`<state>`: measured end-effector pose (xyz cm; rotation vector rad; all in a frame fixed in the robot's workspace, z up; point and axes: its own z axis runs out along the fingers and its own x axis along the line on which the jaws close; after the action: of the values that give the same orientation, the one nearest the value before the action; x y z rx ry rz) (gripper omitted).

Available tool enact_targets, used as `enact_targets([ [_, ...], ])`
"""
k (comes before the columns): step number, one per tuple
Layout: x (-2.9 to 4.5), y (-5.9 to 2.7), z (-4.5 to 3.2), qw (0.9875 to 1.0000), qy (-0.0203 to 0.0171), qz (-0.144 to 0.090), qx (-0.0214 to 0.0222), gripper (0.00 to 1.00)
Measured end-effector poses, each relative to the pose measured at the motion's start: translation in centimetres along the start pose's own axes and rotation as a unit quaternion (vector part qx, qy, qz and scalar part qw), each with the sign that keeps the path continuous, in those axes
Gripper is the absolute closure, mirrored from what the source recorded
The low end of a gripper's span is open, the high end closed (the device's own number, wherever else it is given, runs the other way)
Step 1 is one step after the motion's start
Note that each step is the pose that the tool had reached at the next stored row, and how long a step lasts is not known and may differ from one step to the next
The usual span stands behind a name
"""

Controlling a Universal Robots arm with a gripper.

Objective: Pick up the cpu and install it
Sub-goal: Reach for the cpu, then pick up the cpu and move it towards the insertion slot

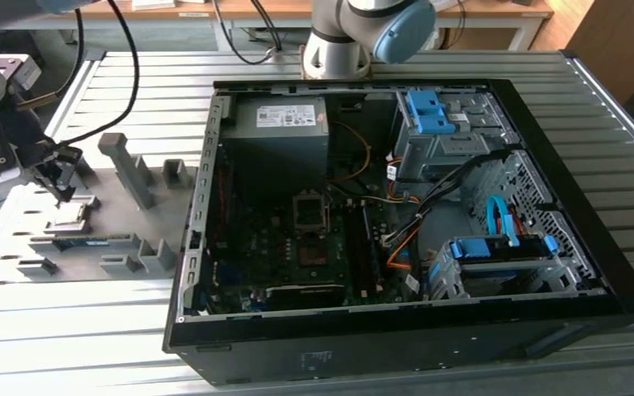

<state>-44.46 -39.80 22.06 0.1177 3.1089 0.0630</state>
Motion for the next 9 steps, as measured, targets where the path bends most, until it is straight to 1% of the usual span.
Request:
enact_targets([
  [4,0.05,-0.02,0.31,1.0000,0.0001,0.000,0.0001,0.90],
  [9,0.05,-0.02,0.35,1.0000,0.0001,0.000,0.0000,0.90],
])
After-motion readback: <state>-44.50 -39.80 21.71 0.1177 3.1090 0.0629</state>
